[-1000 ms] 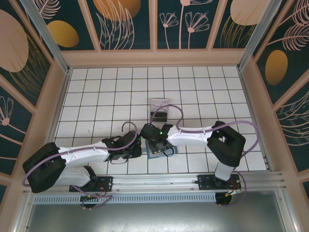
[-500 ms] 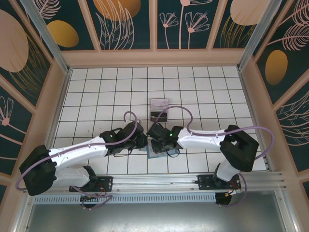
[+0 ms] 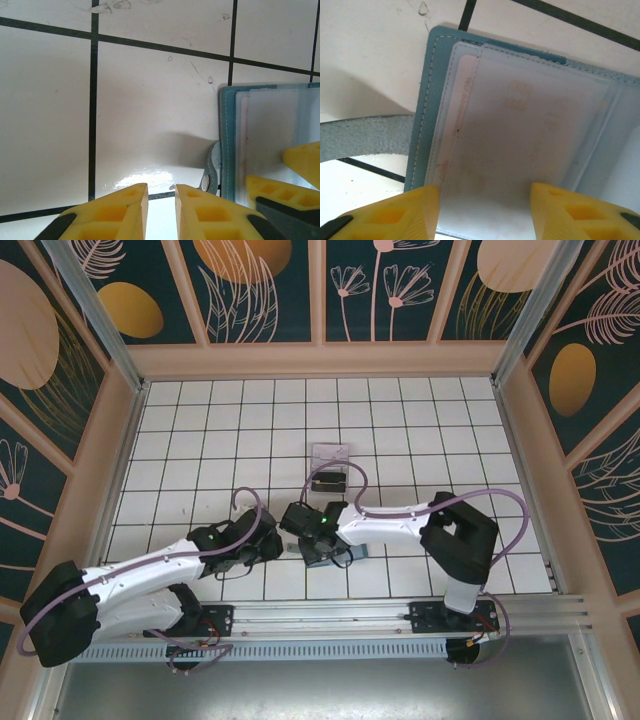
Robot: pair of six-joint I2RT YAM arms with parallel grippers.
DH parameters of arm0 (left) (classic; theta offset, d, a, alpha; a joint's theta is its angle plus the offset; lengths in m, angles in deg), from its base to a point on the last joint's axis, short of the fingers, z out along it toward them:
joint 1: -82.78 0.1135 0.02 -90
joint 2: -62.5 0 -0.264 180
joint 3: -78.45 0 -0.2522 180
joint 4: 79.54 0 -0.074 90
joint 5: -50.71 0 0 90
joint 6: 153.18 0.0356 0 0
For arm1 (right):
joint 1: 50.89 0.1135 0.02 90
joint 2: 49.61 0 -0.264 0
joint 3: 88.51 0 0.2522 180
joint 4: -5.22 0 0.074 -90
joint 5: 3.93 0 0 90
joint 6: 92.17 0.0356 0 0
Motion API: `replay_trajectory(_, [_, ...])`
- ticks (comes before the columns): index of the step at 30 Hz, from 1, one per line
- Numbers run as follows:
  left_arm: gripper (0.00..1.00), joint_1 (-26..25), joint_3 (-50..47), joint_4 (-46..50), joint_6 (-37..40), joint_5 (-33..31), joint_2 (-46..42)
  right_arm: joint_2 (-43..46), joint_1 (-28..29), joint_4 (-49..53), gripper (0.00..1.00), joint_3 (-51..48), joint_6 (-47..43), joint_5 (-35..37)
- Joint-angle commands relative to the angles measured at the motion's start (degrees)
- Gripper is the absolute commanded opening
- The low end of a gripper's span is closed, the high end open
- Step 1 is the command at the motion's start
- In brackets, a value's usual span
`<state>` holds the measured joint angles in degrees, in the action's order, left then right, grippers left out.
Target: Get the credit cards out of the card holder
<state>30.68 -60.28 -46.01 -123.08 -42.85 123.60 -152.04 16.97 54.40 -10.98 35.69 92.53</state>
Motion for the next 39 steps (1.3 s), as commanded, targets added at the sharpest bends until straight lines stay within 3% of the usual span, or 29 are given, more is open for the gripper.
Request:
replay_trajectory(1, [0.22,0.48,-0.96,0.62,-0.81,-0.40,-0.82,-1.23,0.40,4.21,0.54,1.89,0.25,2.29])
replay_trajectory(10, [0.23,0.49,-0.70,0.01,0.14,0.04,0.14,-3.98,0.60,4.94,0.54,2.15,0.46,1.81])
replay_trajectory(22, [0.23,0.45,1.03,-0.70,1.68,1.30,2.80,-3.15,0.66,3.84,0.23,2.07,0.61,1.88])
replay_trajectory(30, [0.22,0.44,7.56,-1.10,5.36,5.17,7.30,4.81,-1.59,-2.66,0.20,-3.28,1.66,-1.16])
replay_trajectory(39, [0.21,0.33,10.26,-8.54,4.36,10.79,13.67,16.51,-7.08,-15.71,0.19,-15.80,3.33,-8.91])
